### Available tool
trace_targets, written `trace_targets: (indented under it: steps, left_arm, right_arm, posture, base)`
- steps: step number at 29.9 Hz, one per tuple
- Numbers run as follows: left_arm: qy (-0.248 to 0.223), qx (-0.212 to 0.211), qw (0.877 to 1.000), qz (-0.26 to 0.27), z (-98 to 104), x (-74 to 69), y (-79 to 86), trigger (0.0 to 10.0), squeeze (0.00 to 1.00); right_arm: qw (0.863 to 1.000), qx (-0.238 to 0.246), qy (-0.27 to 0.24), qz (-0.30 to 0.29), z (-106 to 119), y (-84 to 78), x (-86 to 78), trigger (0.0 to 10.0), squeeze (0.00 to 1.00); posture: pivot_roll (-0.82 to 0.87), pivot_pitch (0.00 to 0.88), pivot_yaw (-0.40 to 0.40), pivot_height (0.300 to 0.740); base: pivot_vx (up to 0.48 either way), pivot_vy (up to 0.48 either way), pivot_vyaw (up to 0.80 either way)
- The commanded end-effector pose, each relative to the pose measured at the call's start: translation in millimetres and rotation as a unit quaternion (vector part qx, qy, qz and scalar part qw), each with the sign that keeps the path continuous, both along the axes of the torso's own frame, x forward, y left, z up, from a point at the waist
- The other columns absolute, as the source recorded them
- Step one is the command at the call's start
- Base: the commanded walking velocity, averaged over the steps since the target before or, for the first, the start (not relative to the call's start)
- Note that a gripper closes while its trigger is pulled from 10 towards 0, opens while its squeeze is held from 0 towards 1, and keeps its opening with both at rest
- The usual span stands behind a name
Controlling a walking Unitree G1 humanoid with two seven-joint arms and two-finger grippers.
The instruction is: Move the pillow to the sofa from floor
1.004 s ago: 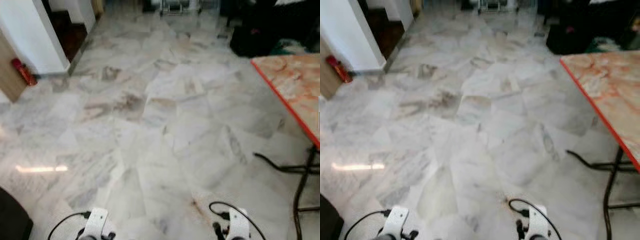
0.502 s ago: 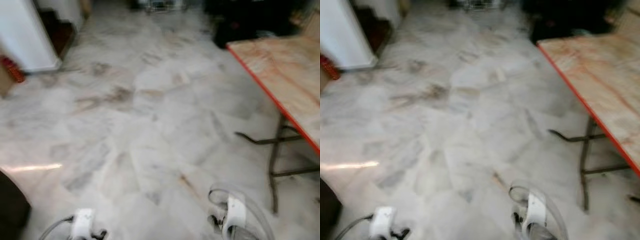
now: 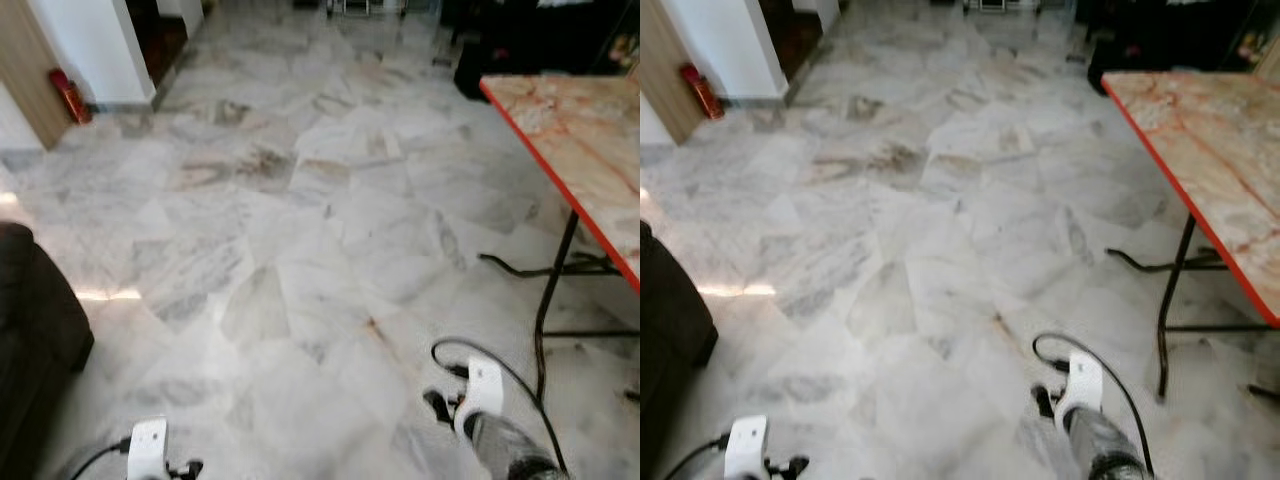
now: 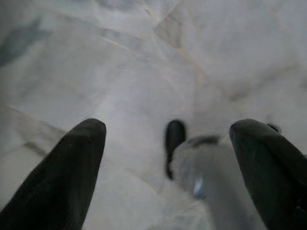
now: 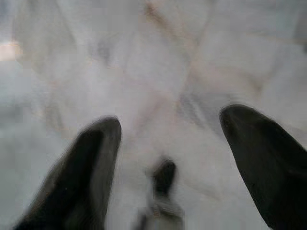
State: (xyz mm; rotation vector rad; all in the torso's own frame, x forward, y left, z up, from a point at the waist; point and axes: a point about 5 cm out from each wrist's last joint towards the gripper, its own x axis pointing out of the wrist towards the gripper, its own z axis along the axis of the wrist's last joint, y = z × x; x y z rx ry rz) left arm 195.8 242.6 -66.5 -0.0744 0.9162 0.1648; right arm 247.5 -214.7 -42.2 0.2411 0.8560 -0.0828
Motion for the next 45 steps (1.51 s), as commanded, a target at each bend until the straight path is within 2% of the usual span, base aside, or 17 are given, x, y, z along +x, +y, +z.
trace_targets:
  steps: [1, 6, 45]
  left_arm:
    - [0.019, -0.003, 1.0, 0.006, -4.9, -10.0, 2.0, 10.0, 0.0]
    - [0.019, -0.002, 1.0, 0.007, -4.7, -10.1, 2.8, 10.0, 0.0]
    - [0.016, 0.009, 1.0, 0.009, -2.9, -9.5, 7.7, 10.0, 0.0]
  right_arm:
    - [1.0, 0.004, 0.003, 0.004, -0.2, 1.9, 0.3, 10.0, 0.0]
    - [1.0, 0.003, 0.003, 0.009, -0.1, 2.3, 0.5, 10.0, 0.0]
    - [0.999, 0.002, 0.005, 0.034, 0.3, 6.4, 1.8, 10.0, 0.0]
  posture:
    - [0.06, 0.087, -0.062, 0.74]
    - [0.06, 0.089, -0.061, 0.74]
    - [0.07, 0.096, -0.051, 0.74]
  base:
    - [-0.33, 0.0, 0.8]
    - [-0.302, 0.0, 0.8]
    - [0.0, 0.0, 0.8]
